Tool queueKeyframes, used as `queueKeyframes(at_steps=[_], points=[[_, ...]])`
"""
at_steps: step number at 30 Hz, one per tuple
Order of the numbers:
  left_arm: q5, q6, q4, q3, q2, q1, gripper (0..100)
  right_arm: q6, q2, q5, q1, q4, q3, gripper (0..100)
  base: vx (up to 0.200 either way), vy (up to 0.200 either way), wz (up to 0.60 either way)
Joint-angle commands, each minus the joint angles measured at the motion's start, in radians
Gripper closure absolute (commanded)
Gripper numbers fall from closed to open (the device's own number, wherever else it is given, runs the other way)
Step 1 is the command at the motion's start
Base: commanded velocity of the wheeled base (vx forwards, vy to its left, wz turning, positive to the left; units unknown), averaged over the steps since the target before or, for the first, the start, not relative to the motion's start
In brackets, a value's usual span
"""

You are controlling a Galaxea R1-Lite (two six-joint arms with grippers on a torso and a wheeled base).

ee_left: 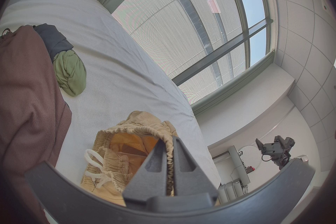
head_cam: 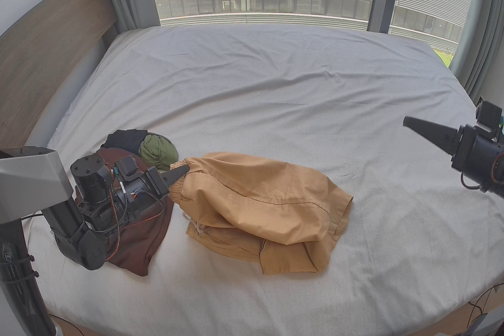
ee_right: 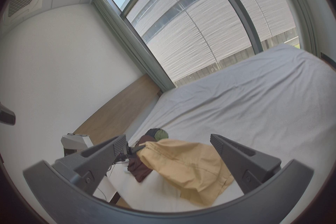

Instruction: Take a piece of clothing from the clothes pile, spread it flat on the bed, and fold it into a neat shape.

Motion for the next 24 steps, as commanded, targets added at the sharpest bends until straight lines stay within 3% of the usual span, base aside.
queueKeyframes(at_steps=[1,8,20,24], points=[[0.000,0.000,-0.001,-0.010,0.006,0.006,100,0.016,0.113,0.058,-0.030,-0.034,0.050,0,0.000,0.000,0.00],[0.003,0.000,0.000,-0.014,0.007,0.006,100,0.124,0.196,0.069,-0.049,-0.105,0.074,0,0.000,0.000,0.00],[0.003,0.000,0.000,-0.027,0.010,0.026,100,0.145,0.345,0.099,-0.060,-0.198,0.124,0,0.000,0.000,0.00],[0.004,0.002,0.000,-0.037,0.022,0.028,100,0.160,0.478,0.118,-0.064,-0.290,0.140,0,0.000,0.000,0.00]])
